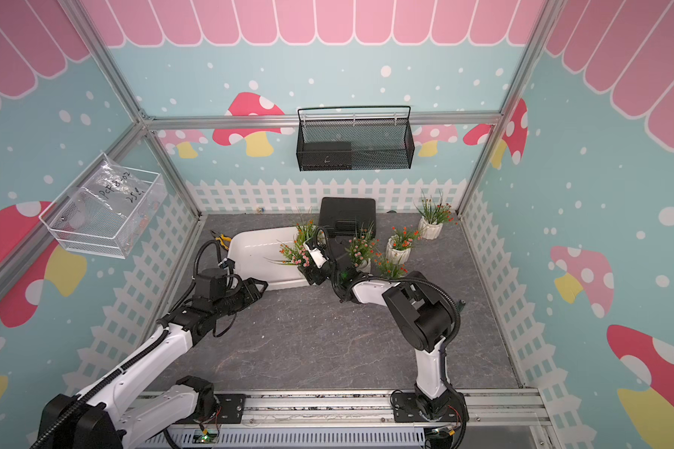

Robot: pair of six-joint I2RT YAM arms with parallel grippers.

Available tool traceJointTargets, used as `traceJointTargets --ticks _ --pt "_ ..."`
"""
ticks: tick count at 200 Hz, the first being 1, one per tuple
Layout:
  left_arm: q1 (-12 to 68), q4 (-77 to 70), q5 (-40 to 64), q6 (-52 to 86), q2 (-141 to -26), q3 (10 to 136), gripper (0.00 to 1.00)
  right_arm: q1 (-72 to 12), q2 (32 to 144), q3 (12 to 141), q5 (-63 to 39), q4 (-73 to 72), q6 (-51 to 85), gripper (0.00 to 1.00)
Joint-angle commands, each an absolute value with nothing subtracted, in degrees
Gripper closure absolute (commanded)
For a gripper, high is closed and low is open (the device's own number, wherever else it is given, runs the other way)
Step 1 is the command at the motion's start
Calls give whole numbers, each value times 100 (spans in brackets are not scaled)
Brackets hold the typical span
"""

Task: Put the potted gypsophila into the storage box
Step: Place the baby's breath potted plant at the storage box.

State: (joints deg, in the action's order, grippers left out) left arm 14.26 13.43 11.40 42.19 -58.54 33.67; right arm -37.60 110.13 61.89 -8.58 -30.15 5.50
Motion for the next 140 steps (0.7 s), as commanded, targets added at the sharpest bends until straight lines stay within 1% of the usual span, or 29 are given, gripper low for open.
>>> traceJointTargets --ticks 1,53,57,82,140 --pt "1380 1460 1210 4150 -5792 3314 39 -3801 11018 6082 -888 -3541 665 32" --pt "1378 1486 1276 4177 -5835 3396 39 -3798 10936 5762 -746 -3556 756 33" --pt "1379 1486 1276 4185 -5832 3393 39 -3798 10765 5744 -741 -3549 769 33" --pt "1380 1481 1322 4215 -5850 3410 40 -3801 10619 5589 -657 -3598 774 33" --pt "1379 1530 1278 4213 -5756 3420 40 -3740 10836 5761 -675 -3648 705 31"
